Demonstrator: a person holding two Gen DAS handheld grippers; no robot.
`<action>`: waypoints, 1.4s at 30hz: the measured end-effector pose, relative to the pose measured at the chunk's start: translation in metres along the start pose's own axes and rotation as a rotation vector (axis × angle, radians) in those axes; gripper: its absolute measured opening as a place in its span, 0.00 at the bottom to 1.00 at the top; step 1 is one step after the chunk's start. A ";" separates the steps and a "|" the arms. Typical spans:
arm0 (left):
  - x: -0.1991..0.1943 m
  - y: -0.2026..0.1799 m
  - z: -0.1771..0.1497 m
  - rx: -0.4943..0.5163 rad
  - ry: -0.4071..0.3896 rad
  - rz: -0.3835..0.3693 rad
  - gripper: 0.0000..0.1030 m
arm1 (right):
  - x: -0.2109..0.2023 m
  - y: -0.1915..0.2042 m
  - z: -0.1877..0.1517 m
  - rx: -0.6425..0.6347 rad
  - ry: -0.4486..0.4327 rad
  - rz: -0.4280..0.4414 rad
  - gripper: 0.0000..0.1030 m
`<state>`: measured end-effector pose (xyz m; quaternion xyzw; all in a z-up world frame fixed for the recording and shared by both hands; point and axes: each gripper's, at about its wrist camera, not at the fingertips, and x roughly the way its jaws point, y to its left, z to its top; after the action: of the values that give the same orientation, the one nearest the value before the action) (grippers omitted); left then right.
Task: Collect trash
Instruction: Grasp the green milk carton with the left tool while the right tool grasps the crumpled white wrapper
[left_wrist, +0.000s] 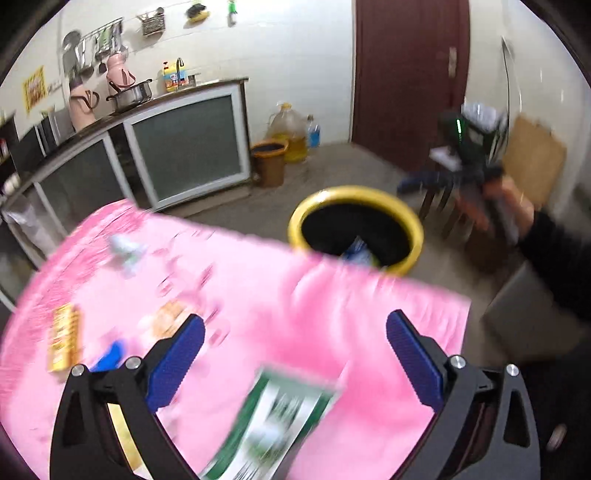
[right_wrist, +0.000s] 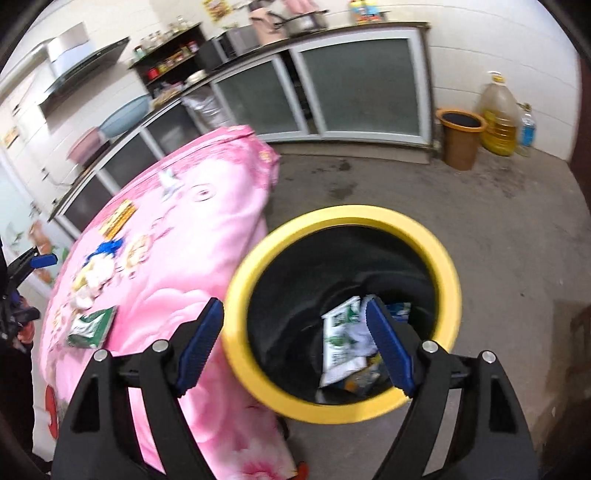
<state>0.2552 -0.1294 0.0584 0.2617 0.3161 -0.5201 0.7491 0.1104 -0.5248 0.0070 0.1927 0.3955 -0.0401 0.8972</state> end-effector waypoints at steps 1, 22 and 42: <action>-0.005 0.004 -0.011 0.012 0.026 0.017 0.92 | 0.002 0.007 0.001 -0.012 0.003 0.009 0.74; 0.038 0.018 -0.068 0.190 0.289 -0.046 0.92 | 0.157 0.235 0.117 -0.413 0.254 0.125 0.75; 0.104 0.033 -0.057 0.158 0.431 -0.215 0.66 | 0.350 0.302 0.195 -0.377 0.380 0.004 0.51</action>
<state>0.3021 -0.1411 -0.0553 0.3890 0.4532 -0.5521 0.5818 0.5531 -0.2917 -0.0325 0.0270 0.5568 0.0727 0.8270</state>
